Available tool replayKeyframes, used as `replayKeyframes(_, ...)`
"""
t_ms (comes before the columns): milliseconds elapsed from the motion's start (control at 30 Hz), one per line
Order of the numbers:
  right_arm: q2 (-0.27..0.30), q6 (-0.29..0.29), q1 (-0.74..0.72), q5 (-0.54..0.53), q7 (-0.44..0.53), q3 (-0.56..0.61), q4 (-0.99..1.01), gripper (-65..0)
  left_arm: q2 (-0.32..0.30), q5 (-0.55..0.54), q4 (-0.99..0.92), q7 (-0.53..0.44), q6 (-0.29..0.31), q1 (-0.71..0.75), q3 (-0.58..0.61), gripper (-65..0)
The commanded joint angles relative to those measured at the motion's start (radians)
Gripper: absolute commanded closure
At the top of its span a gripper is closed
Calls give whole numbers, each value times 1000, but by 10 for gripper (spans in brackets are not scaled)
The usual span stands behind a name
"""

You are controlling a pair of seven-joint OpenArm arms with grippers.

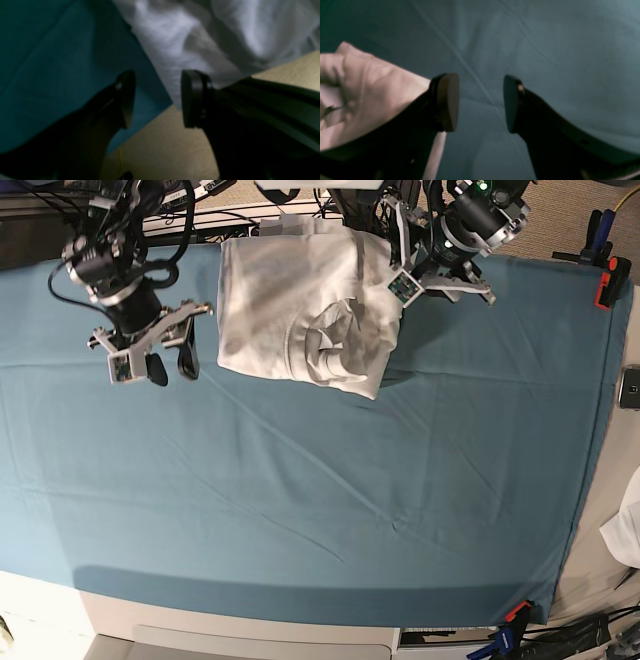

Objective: Fold the T-shirt properly
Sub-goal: 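Press and smooth the folded bundle with the left gripper, then grasp the bundle edges with both grippers and tuck them under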

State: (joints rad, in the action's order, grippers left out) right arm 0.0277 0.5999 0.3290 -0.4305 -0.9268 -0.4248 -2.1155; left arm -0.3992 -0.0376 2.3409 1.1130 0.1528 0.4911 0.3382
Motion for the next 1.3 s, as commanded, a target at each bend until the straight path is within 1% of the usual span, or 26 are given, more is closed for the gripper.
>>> replayKeyframes(0, 14, -2, -22, -37, 2, -2, 21, -288, -3, 1, 15, -14, -7, 11, -3, -305)
replayKeyframes(67, 22, 4, -64, -105, -58, -2, 109, -288, -3, 1, 15, -14, -8, 26, -3, -305)
replayKeyframes(133, 31, 31, -107, -198, -153, -2, 206, -288, -3, 2, 15, -14, -8, 37, -3, -305)
replayKeyframes(200, 50, 67, -140, -335, -270, -2, 301, -288, -3, 2, 15, -14, -8, 45, -3, -305)
replayKeyframes(267, 72, 98, -157, -479, -359, -2, 377, -288, -3, 2, 15, -14, -8, 51, -3, -305)
replayKeyframes(333, 95, 98, -160, -595, -412, -2, 426, -288, -3, 14, 15, -14, -8, 61, -3, -305)
replayKeyframes(367, 105, 98, -160, -632, -422, -2, 439, -288, -3, 19, 15, -14, -10, 63, -3, -305)
replayKeyframes(400, 111, 98, -160, -655, -427, -2, 443, -288, -3, 22, 15, -14, -24, 64, -3, -305)
replayKeyframes(533, 129, 98, -169, -676, -427, -2, 443, -288, -3, 55, 15, -14, -55, 79, -3, -305)
replayKeyframes(667, 127, 98, -192, -676, -416, -2, 443, -283, -3, 73, 15, -11, -75, 104, -3, -305)
replayKeyframes(700, 128, 98, -197, -675, -415, -2, 443, -253, -3, 76, 15, -12, -87, 111, -3, -305)
replayKeyframes(800, 127, 98, -209, -659, -415, -2, 443, -103, -3, 107, 15, -11, -111, 127, -3, -305)
replayKeyframes(833, 128, 98, -211, -652, -413, -2, 443, -74, -2, 111, 15, -11, -116, 129, -3, -305)
replayKeyframes(867, 127, 98, -213, -649, -409, -2, 443, -61, -2, 113, 15, -13, -124, 130, -3, -305)
replayKeyframes(1000, 127, 98, -213, -650, -402, -2, 443, -59, 14, 110, 15, -24, -135, 130, -3, -305)
replayKeyframes(1067, 127, 98, -213, -650, -401, -2, 443, -59, 29, 87, 15, -39, -135, 129, -3, -305)
replayKeyframes(1133, 127, 98, -213, -650, -401, -2, 443, -59, 39, 67, -28, -50, -135, 119, -3, -305)
replayKeyframes(1267, 124, 98, -212, -650, -401, -2, 443, -59, 39, 24, -97, -52, -134, 88, -3, -305)
